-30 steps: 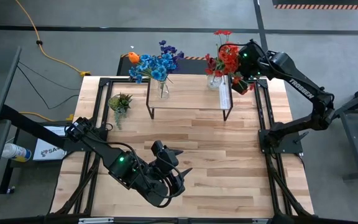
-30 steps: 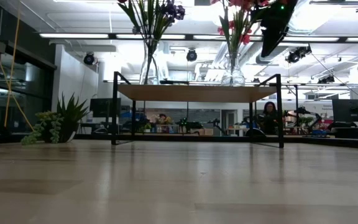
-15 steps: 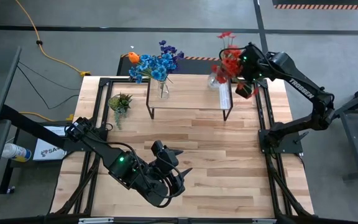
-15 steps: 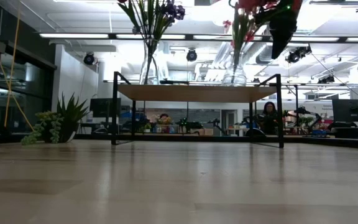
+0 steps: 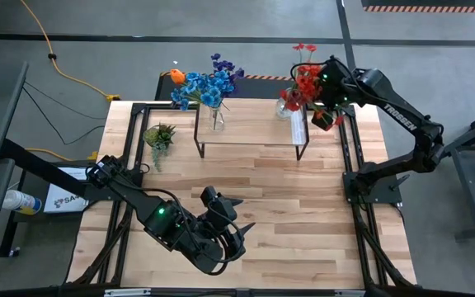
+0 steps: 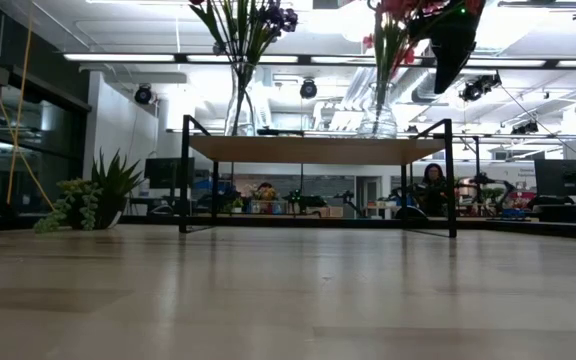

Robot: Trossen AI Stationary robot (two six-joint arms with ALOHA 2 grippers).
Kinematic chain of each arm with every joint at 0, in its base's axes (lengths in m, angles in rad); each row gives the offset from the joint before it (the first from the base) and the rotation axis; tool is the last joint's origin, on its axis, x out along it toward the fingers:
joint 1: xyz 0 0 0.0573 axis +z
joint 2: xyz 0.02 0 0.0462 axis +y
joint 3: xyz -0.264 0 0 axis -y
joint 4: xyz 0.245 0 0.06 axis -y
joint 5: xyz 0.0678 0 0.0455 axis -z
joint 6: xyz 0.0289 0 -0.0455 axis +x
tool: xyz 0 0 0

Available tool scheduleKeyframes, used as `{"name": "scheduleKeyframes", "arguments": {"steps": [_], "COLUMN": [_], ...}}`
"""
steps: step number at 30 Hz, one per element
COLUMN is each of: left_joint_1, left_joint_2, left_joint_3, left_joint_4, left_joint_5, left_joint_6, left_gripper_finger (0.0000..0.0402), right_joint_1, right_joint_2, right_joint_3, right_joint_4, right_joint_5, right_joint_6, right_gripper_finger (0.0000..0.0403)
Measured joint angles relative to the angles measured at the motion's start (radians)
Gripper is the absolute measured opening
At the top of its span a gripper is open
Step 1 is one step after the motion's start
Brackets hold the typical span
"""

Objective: Pick and place flowers into a vace then onto a shelf
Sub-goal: Put the right flowers transparent vase on the shelf

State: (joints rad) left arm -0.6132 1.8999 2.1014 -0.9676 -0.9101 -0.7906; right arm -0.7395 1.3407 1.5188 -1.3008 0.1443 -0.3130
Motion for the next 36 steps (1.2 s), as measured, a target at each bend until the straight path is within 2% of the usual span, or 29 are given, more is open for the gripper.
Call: {"name": "scheduleKeyframes", "arguments": {"steps": [5, 10, 18, 21, 25, 36], "left_joint_1": [0.000, 0.000, 0.000, 0.000, 0.000, -0.002], "left_joint_2": [0.000, 0.000, 0.000, 0.000, 0.000, 0.000], "left_joint_3": [0.000, 0.000, 0.000, 0.000, 0.000, 0.000], "left_joint_4": [0.000, -0.002, -0.038, -0.039, -0.052, -0.061], "left_joint_5": [-0.016, -0.021, -0.025, -0.025, -0.025, -0.025], "left_joint_6": [0.000, 0.000, 0.000, 0.000, 0.001, 0.001], "left_gripper_finger": [0.0353, 0.0353, 0.0353, 0.0353, 0.0353, 0.0353], "right_joint_1": [0.000, 0.000, 0.003, 0.003, 0.003, 0.033], "right_joint_2": [0.000, 0.000, 0.000, 0.000, 0.014, 0.128], "right_joint_3": [0.000, 0.006, 0.119, 0.132, 0.117, 0.114], "right_joint_4": [-0.009, -0.029, -0.080, -0.093, -0.102, -0.134], "right_joint_5": [0.002, 0.001, -0.009, -0.024, -0.098, -0.029], "right_joint_6": [0.002, -0.002, 0.026, 0.043, 0.043, 0.023], "right_gripper_finger": [0.0271, 0.0235, 0.0196, 0.0196, 0.0201, 0.0231]}}
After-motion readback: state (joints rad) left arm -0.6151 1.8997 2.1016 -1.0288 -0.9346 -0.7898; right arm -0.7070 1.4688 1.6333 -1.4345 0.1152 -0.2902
